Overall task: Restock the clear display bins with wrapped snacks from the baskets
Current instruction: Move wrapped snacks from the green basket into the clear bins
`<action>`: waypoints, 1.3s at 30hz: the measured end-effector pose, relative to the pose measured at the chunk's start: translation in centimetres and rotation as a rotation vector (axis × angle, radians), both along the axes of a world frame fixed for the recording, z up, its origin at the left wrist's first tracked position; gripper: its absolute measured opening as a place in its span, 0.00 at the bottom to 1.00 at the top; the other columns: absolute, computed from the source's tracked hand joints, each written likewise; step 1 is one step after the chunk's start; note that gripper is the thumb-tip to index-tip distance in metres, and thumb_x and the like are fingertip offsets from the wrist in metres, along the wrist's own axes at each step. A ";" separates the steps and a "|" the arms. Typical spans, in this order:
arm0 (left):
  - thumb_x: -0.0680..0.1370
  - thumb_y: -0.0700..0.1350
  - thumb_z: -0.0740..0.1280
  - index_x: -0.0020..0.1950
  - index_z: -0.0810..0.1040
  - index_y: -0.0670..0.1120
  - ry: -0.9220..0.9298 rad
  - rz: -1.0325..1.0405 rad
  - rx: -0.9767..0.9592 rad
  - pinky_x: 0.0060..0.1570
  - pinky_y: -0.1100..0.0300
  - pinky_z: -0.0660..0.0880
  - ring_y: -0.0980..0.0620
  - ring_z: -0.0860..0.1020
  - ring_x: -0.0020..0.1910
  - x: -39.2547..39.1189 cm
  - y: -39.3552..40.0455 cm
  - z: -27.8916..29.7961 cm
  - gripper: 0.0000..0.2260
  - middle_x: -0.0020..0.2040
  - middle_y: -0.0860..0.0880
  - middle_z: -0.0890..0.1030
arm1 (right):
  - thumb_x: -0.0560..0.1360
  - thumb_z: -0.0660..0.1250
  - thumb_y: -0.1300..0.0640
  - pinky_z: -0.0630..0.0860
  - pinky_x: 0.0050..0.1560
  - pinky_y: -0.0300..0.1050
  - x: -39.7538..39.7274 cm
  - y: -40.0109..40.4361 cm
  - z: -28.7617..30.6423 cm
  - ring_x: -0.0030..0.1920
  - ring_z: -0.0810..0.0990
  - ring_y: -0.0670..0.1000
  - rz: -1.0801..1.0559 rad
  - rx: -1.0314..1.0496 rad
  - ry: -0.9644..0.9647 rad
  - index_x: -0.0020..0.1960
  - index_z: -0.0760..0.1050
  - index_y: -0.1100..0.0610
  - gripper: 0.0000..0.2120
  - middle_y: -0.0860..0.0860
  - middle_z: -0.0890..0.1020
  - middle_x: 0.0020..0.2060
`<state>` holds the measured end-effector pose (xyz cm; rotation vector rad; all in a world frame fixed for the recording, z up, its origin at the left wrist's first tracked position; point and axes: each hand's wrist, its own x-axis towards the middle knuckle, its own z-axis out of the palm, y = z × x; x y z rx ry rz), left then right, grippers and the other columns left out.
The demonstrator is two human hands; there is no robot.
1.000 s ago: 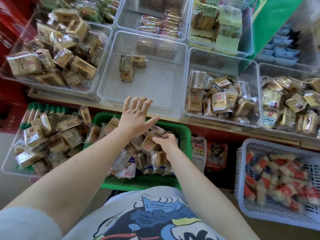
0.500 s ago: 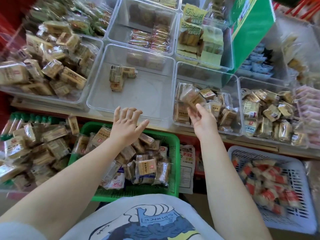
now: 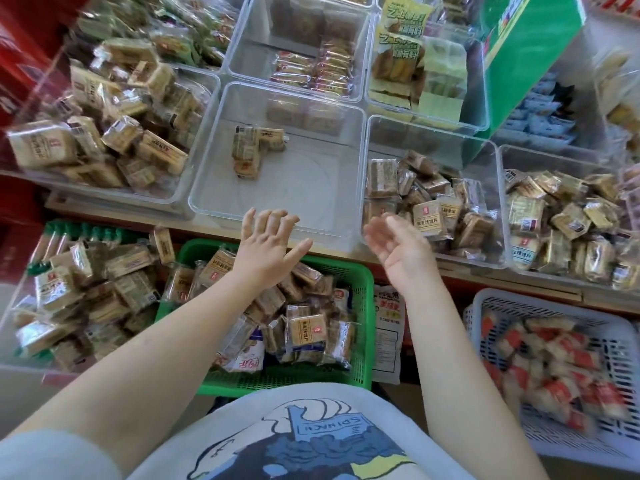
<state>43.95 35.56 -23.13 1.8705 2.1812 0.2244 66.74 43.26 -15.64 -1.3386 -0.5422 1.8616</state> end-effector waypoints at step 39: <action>0.81 0.65 0.49 0.74 0.63 0.52 0.000 -0.012 -0.028 0.75 0.48 0.34 0.48 0.52 0.77 -0.1 0.0 0.4 0.26 0.73 0.49 0.64 | 0.75 0.68 0.50 0.74 0.36 0.41 0.7 3.6 -1.1 0.44 0.78 0.51 -0.146 0.261 -0.879 0.53 0.68 0.55 0.14 0.55 0.76 0.56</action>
